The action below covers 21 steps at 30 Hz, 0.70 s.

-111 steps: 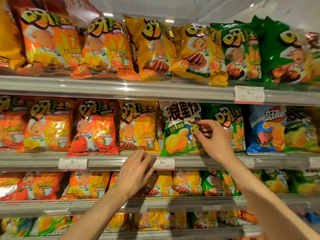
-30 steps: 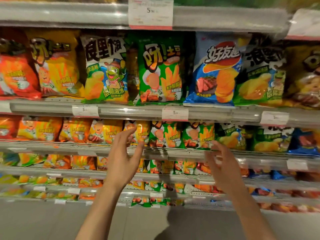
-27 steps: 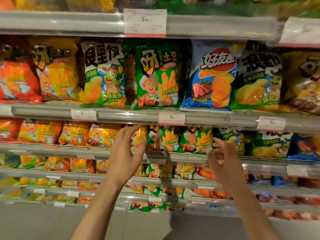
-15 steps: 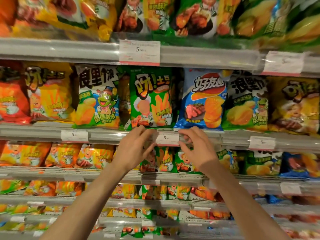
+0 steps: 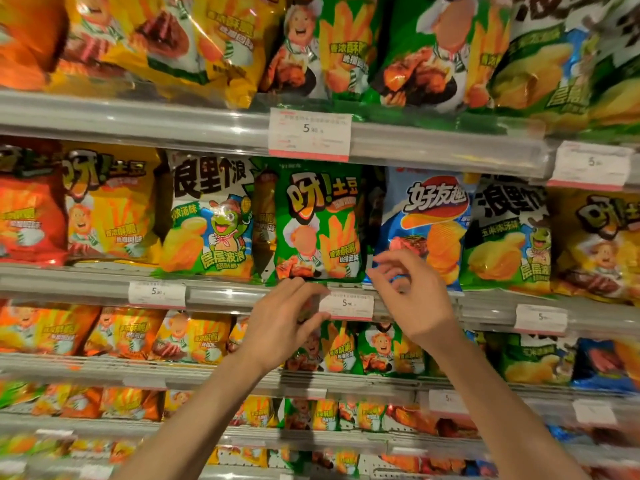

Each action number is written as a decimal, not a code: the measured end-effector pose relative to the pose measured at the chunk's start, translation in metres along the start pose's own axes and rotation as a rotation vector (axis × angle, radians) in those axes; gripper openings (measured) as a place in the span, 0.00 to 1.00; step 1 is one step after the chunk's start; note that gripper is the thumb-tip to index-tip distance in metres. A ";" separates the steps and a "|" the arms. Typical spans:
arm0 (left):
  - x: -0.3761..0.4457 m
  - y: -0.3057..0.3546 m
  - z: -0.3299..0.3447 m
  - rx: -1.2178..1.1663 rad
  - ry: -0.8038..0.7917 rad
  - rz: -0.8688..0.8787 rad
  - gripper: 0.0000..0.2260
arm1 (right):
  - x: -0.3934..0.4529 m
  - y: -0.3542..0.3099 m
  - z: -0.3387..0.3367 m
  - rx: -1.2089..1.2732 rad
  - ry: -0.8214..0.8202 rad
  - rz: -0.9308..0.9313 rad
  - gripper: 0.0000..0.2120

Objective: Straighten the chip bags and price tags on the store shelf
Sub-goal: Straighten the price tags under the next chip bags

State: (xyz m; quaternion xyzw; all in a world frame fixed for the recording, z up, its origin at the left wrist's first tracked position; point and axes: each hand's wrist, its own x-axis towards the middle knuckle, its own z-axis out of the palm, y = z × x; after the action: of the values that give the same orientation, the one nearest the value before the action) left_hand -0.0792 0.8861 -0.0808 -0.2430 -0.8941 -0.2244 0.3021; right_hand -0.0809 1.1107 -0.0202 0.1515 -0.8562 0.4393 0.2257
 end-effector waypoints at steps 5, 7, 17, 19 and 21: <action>0.000 0.001 -0.001 -0.011 -0.022 -0.027 0.14 | 0.045 -0.040 0.008 0.144 -0.166 -0.009 0.27; 0.001 0.002 -0.003 -0.012 -0.033 -0.039 0.14 | 0.066 -0.041 0.015 0.154 -0.224 -0.006 0.37; 0.000 0.006 -0.005 -0.022 -0.067 -0.073 0.15 | 0.092 -0.037 0.030 0.293 -0.134 0.034 0.44; 0.001 0.006 -0.005 -0.028 -0.067 -0.071 0.15 | 0.091 -0.041 0.033 0.288 -0.044 0.013 0.43; 0.000 0.006 -0.004 -0.033 -0.065 -0.071 0.15 | 0.090 -0.042 0.037 0.283 -0.030 0.033 0.45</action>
State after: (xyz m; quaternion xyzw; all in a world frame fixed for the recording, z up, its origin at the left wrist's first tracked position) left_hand -0.0747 0.8887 -0.0766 -0.2231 -0.9077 -0.2416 0.2607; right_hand -0.1472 1.0507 0.0365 0.1743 -0.7914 0.5571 0.1818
